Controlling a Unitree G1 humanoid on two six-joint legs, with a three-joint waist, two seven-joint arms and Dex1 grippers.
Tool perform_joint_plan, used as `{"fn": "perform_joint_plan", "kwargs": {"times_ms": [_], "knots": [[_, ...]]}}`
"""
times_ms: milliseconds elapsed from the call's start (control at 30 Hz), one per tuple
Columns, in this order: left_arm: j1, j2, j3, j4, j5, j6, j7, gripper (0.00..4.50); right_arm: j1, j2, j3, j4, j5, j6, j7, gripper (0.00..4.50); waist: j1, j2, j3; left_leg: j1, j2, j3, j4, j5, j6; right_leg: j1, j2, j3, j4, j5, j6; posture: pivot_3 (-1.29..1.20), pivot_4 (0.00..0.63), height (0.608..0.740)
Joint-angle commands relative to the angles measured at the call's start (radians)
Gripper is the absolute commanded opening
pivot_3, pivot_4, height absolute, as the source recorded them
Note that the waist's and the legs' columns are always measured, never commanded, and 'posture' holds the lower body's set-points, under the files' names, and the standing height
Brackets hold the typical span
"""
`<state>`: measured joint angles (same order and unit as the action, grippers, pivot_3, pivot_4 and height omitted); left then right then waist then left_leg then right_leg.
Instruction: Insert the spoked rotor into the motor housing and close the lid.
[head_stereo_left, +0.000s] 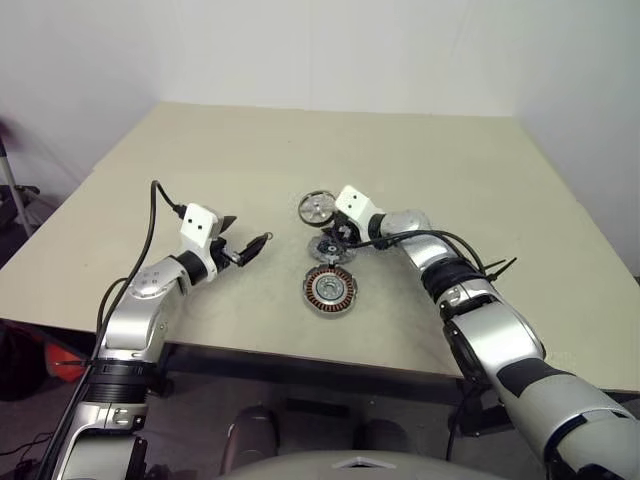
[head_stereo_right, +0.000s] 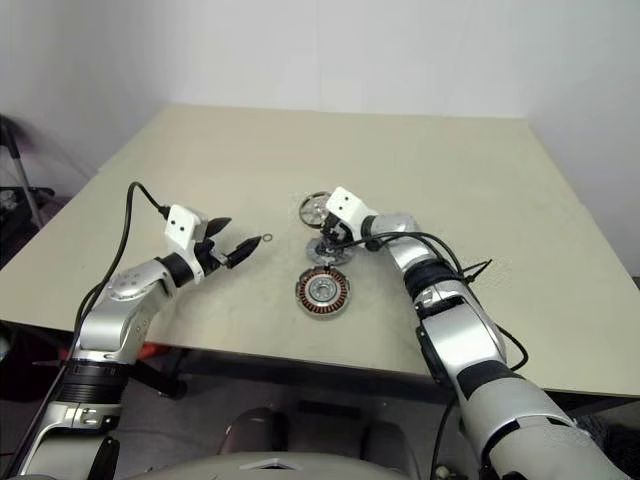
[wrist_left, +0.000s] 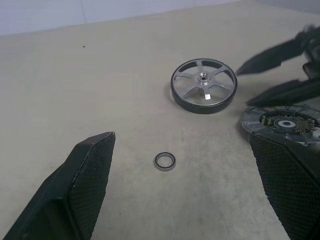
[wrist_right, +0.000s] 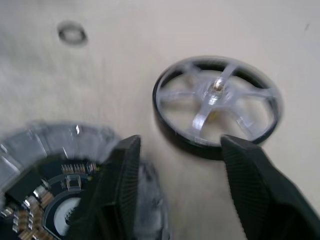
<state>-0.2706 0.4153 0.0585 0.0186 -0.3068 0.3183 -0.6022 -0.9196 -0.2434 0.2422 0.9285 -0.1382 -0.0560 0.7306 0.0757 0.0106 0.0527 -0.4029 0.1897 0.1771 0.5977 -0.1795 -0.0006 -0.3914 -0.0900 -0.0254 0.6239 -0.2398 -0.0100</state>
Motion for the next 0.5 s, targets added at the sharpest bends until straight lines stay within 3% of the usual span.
{"fn": "perform_joint_plan", "kwargs": {"times_ms": [33, 200, 367, 500], "knots": [[-0.017, 0.014, 0.019, -0.032, -0.007, -0.002, -0.005, 4.50, 0.016, -0.031, -0.049, -0.181, 0.055, 0.027, 0.037, 2.43, 0.001, 0.000, 0.000, 0.000, 0.000, 0.000, 0.000, 0.000, 0.000, 0.000, 0.000, 0.000, 0.000, 0.000, 0.000, 0.00, 0.000, 0.740], [-0.018, 0.013, 0.012, -0.035, -0.014, 0.002, -0.020, 4.50, 0.158, -0.125, -0.075, -0.517, 0.127, 0.202, 0.152, 2.43, 0.012, -0.001, 0.000, 0.001, 0.000, 0.000, 0.000, 0.000, 0.000, 0.002, 0.000, 0.000, -0.001, 0.000, 0.000, 0.00, 0.000, 0.740], [-0.035, -0.001, -0.008, -0.006, 0.000, -0.007, -0.025, 4.50, 0.435, -0.261, -0.031, -0.912, 0.235, 0.403, 0.322, 2.43, 0.027, -0.002, 0.000, 0.002, 0.000, -0.001, 0.000, -0.001, 0.001, 0.004, 0.000, 0.000, -0.002, 0.000, 0.000, 0.00, 0.000, 0.740], [-0.046, -0.013, -0.022, 0.005, 0.003, -0.008, -0.030, 4.50, 0.542, -0.316, -0.022, -1.048, 0.263, 0.479, 0.345, 2.43, 0.017, -0.001, 0.001, 0.005, 0.000, -0.001, 0.000, -0.001, 0.001, 0.004, 0.000, 0.001, -0.001, 0.000, 0.000, 0.00, 0.000, 0.740]]}}
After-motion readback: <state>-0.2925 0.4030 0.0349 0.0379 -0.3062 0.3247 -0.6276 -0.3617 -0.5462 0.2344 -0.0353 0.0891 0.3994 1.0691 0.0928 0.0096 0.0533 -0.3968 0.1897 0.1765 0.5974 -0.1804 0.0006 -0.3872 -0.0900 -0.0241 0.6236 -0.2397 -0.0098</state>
